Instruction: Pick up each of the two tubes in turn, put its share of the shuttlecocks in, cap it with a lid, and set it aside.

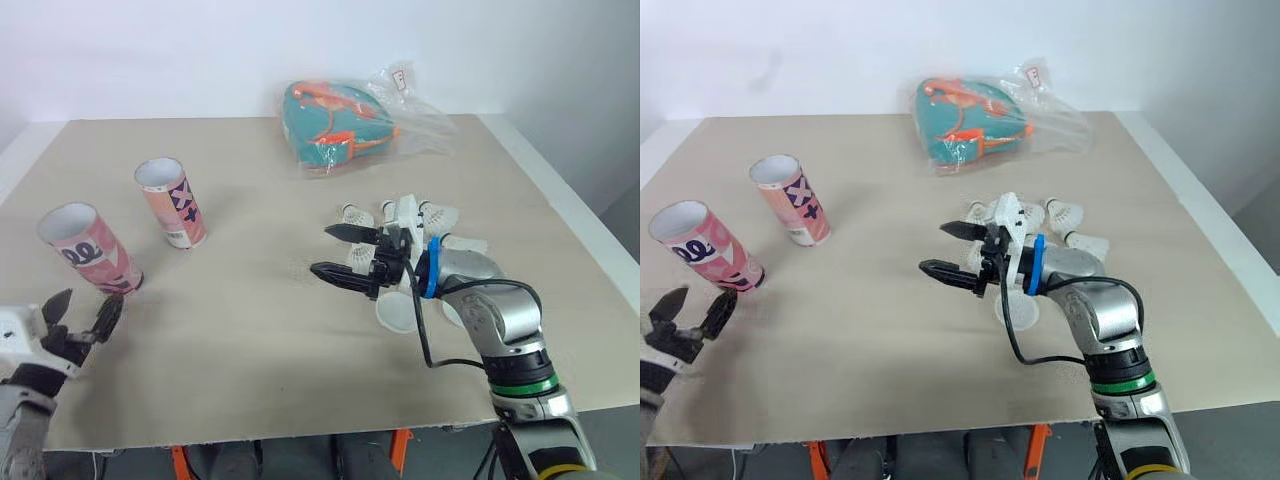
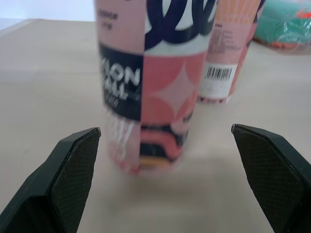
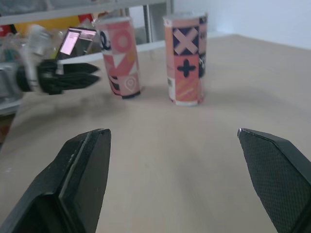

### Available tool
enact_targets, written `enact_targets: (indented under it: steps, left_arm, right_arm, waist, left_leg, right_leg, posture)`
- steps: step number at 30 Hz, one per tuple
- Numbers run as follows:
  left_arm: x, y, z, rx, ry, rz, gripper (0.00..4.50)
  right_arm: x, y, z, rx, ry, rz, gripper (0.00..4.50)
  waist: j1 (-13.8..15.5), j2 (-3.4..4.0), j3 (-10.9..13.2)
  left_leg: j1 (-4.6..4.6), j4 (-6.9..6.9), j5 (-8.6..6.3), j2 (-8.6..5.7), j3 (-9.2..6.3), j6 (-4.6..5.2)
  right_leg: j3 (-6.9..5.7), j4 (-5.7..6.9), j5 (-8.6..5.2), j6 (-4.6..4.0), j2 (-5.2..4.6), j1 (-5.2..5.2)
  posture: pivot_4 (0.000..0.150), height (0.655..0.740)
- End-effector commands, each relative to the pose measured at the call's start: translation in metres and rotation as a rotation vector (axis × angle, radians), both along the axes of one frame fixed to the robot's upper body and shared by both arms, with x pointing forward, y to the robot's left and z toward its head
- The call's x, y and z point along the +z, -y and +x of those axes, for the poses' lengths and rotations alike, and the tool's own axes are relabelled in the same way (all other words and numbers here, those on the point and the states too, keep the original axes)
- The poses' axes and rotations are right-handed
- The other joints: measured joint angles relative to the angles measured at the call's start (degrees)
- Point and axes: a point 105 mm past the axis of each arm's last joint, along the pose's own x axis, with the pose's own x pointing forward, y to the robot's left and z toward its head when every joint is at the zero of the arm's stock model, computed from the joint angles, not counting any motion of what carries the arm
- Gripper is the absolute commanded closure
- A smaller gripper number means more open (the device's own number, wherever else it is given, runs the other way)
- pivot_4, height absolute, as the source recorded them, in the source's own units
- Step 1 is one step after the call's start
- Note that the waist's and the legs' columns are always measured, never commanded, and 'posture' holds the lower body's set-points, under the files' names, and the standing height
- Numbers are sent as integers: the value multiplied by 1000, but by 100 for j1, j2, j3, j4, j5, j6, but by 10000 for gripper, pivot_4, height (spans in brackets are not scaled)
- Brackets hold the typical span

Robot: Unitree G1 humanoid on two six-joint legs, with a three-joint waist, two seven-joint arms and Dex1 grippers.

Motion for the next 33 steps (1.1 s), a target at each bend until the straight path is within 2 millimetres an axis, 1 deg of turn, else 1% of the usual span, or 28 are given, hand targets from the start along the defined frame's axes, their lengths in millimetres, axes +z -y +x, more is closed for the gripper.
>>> enact_targets:
  steps: [1,5,11,16,20,26,30,33]
  left_arm:
    - [1,-11,11,36,5,15,0]
    - [-3,-14,26,36,2,-9,0]
    - [-8,-13,46,2,-10,-2,0]
    - [-8,-12,63,-33,-16,12,0]
    - [-17,-12,74,-70,-54,40,0]
    - [-14,-7,80,-108,-45,96,0]
    - [-14,-6,80,-123,-47,146,0]
    - [-14,-9,77,-115,-53,164,0]
  right_arm:
    - [15,9,-5,-37,60,21,374]
    - [18,18,-4,-88,72,21,374]
    - [19,24,-8,-118,77,19,374]
    - [23,25,-13,-118,75,30,374]
    - [23,21,-20,-93,77,25,374]
    - [20,23,-21,-96,74,12,374]
    - [19,24,-21,-94,72,6,374]
    - [19,23,-21,-93,71,3,374]
  waist:
    - [0,0,0]
    - [-1,1,0]
    - [4,-1,0]
    - [10,-1,0]
    - [11,-1,0]
    - [17,0,0]
    - [20,0,0]
    - [20,0,0]
  left_leg:
    - [-1,-1,0,1,0,0]
    - [-2,-4,1,4,3,0]
    - [-10,-7,1,5,4,-1]
    - [-20,-6,1,4,3,-1]
    - [-23,-6,1,4,1,-1]
    - [-27,-6,1,3,1,-1]
    - [-27,-6,1,3,-1,-1]
    - [-27,-6,1,3,0,-1]
  right_leg:
    - [0,4,4,4,1,-6]
    - [-1,7,10,9,5,-14]
    - [0,7,19,-4,6,-23]
    - [0,7,26,-11,5,-30]
    - [0,7,27,-12,7,-34]
    - [0,7,28,-14,6,-36]
    - [0,7,29,-13,6,-35]
    - [0,7,29,-13,6,-35]
  posture:
    - [1500,7400]
    - [1500,7400]
    - [1500,7400]
    - [1500,7400]
    - [1500,7400]
    - [1500,7400]
    - [1500,7400]
    - [1500,7400]
